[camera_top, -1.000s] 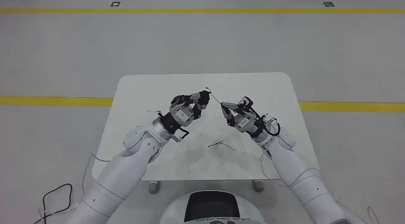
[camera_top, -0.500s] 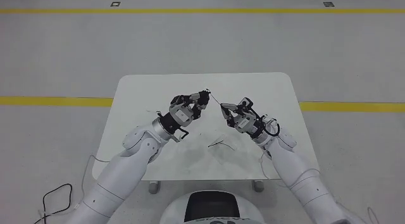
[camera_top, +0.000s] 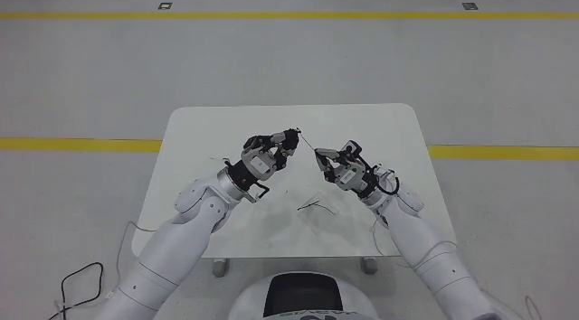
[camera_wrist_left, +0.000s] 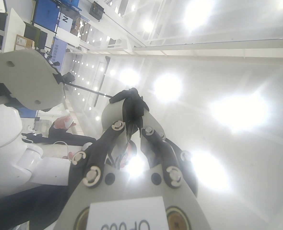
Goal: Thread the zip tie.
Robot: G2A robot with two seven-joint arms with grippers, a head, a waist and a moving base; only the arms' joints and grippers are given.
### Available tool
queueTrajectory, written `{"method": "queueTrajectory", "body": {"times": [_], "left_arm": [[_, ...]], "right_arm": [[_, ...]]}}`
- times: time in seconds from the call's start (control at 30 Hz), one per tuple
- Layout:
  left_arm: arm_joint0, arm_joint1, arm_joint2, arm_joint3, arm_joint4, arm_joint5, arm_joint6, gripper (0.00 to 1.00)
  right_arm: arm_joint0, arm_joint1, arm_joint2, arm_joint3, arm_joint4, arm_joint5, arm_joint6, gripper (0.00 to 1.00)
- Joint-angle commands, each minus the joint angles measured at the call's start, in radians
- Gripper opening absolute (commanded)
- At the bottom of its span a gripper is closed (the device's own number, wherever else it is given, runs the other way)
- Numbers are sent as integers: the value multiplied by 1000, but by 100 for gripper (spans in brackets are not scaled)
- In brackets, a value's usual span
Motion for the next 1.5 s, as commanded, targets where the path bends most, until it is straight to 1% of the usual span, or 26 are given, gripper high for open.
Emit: {"method": "queueTrajectory", "body": {"times": [0.0, 0.87, 0.93, 0.97, 1.0, 1.03, 1.07, 1.13, 1.3, 1.37, 1.47], "left_arm": [[0, -1, 0, 1, 1, 1, 0, 0], [2, -8, -5, 2, 7, 3, 0, 0], [4, -8, -5, 0, 8, 2, 1, 0], [5, -8, -5, -1, 10, 2, 2, 0], [6, -8, -6, -3, 11, 1, 3, 0], [7, -8, -7, -6, 12, 1, 4, 0], [9, -8, -8, -9, 15, 2, 6, 0], [11, -8, -10, -12, 18, 2, 7, 0], [24, -7, -16, -25, 22, 2, 11, 0], [27, -8, -10, -25, 25, 2, 11, 0], [23, -12, 7, -29, 23, 3, 13, 0]], "right_arm": [[0, 0, 0, 3, -1, 0, 0, 0], [-3, -1, 4, 17, -12, 2, 1, 0], [-5, -1, 7, 14, -17, -9, 3, 0], [-6, 0, 9, 7, -26, -23, 10, 0], [-7, 1, 10, 4, -39, -31, 14, 30], [-9, 2, 12, 0, -46, -34, 12, 100], [-12, 4, 13, -9, -56, -30, 11, 100], [-15, 8, 20, -26, -98, -39, -7, 100], [-18, 10, 23, -34, -105, -40, -10, 100], [-18, 10, 23, -34, -105, -40, -10, 100], [-18, 10, 23, -34, -105, -40, -10, 100]]}}
